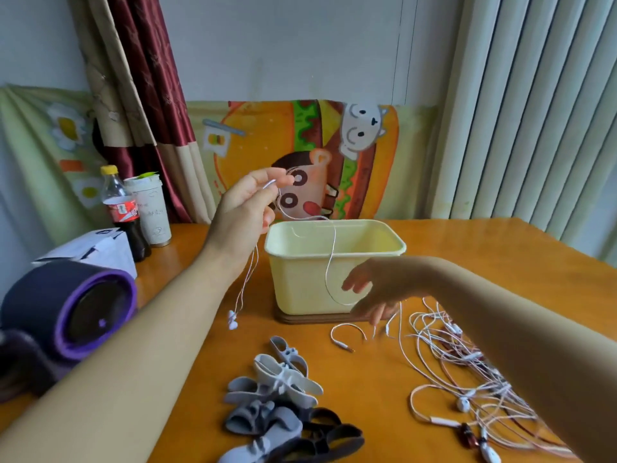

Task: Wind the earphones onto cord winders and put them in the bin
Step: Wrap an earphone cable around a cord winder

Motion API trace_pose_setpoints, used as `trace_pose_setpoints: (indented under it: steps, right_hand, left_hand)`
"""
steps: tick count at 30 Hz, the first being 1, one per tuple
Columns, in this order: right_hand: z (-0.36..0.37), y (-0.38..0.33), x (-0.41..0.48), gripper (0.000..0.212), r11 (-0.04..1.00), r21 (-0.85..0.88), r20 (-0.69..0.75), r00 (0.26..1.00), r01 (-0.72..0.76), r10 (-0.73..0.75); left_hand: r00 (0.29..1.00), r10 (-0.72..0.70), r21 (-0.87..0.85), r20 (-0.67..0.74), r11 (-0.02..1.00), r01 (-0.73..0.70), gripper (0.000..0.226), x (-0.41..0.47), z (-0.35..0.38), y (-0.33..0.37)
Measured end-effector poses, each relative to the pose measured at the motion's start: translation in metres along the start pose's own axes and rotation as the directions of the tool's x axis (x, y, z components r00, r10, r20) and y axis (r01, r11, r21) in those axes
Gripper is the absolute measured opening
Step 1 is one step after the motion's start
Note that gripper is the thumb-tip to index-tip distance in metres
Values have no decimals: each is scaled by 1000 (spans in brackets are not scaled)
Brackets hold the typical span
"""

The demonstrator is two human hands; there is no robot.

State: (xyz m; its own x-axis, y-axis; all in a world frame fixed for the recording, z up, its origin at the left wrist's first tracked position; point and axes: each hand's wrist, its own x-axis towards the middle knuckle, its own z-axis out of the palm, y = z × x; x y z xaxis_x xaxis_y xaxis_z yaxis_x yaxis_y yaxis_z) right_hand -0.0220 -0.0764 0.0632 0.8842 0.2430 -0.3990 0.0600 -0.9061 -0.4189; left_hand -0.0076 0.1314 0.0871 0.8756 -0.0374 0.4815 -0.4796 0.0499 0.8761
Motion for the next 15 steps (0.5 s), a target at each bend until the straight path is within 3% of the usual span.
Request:
trace_pose_setpoints:
  steps: [2, 4, 7, 9, 11, 13, 15]
  right_hand:
    - [-3, 0, -1, 53, 997, -64, -69, 997, 40, -45]
    - [-10, -6, 1, 50, 990, -41, -305, 941, 138, -144]
    - [-10, -21, 5, 67, 921, -142, -642, 674, 364, -366]
    - [-1, -32, 6, 69, 832, -330, -644, 538, 445, -543]
    - [7, -37, 8, 53, 806, -356, -570, 574, 473, -588]
    - [9, -37, 7, 18, 814, -203, -468, 676, 545, -569]
    - [10, -27, 5, 21, 815, -55, -456, 712, 577, -534]
  left_hand:
    - [997, -34, 66, 65, 997, 30, 23, -4, -7, -9]
    - [988, -65, 161, 141, 986, 42, 20, -8, -13, -13]
    - [953, -123, 297, 277, 954, 37, 21, -16, -12, -12]
    - [929, -143, 321, 343, 947, 27, 22, -21, -8, -8]
    - [915, -145, 331, 377, 943, 13, 25, -24, -7, -5]
    - [911, -134, 311, 390, 950, 7, 25, -24, -8, -5]
    - [910, -146, 299, 389, 954, 25, 21, -25, -10, -10]
